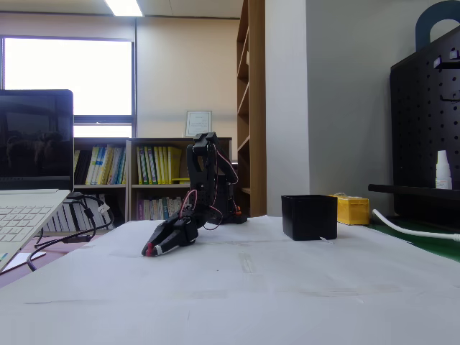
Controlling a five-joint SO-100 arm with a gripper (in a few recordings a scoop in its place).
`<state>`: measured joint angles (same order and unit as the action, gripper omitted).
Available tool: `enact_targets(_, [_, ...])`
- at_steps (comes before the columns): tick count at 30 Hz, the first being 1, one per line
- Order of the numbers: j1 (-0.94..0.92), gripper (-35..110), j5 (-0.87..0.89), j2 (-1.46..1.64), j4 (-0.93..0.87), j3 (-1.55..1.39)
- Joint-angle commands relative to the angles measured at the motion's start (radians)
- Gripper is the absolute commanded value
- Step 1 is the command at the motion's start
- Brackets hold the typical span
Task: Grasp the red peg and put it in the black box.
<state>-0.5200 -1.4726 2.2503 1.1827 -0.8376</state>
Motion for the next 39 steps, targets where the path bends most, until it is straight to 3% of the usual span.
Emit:
enact_targets(1, [0.009, 0, -0.002, -0.245, -0.193, -0.060])
enact_targets(11, [0.074, 0, 0.044, -0.655, -1.210, -0.287])
enact_targets(17, [0.132, 0, 0.121, -0.779, -1.692, -0.428])
enact_targets(33, [0.477, 0, 0.451, -0.795, -2.634, -1.025])
enact_targets(39, [0.650, 0, 0.565, -0.782, -2.812, -1.118])
